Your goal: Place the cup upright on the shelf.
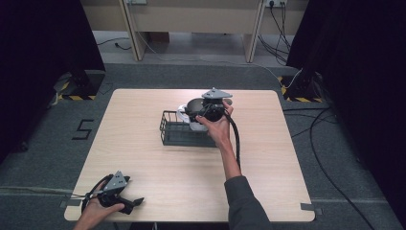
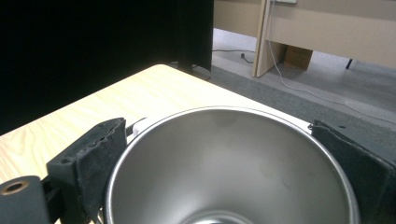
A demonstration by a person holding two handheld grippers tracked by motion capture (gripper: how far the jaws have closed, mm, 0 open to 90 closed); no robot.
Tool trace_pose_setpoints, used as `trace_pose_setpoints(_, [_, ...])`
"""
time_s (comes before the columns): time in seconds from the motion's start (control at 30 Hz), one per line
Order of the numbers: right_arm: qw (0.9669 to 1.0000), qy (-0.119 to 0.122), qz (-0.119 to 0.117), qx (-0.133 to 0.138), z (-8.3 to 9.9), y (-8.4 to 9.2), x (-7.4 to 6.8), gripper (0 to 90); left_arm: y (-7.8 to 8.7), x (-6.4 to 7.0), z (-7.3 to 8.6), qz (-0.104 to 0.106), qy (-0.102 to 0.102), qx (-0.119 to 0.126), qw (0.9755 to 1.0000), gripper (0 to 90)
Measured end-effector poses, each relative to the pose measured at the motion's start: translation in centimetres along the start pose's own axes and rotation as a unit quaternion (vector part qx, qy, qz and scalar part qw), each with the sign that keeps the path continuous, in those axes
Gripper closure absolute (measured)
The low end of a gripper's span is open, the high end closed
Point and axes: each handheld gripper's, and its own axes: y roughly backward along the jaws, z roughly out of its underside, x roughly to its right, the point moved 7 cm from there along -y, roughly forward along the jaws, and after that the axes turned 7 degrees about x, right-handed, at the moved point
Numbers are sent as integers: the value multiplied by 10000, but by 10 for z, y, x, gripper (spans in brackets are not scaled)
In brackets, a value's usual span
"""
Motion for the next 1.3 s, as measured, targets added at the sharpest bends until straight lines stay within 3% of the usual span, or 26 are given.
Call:
trace_pose_setpoints(0.33, [9998, -137, 24, -122, 14, -6, 2, 63, 0, 0, 0, 3, 14, 5, 10000, 1])
trace_pose_setpoints(0.47, [9996, -87, 31, -271, 19, -7, 0, 62, 0, 0, 0, 7, 16, 4, 10000, 1])
trace_pose_setpoints(0.57, [9985, -5, 49, -540, 25, -9, 0, 59, 0, 0, 0, 0, 16, 9, 10000, 1])
trace_pose_setpoints(0.9, [9985, 11, 116, -540, 25, -7, -2, 58, 0, 0, 0, 2, 6, -3, 10000, 1])
trace_pose_setpoints(1.27, [9983, 142, 252, -514, 22, -6, -3, 58, 0, 0, 0, 3, 8, 0, 10000, 1])
trace_pose_setpoints(1.3, [9983, 238, 286, -441, 21, -6, -3, 56, 0, 0, 0, 9, 7, -1, 10000, 1])
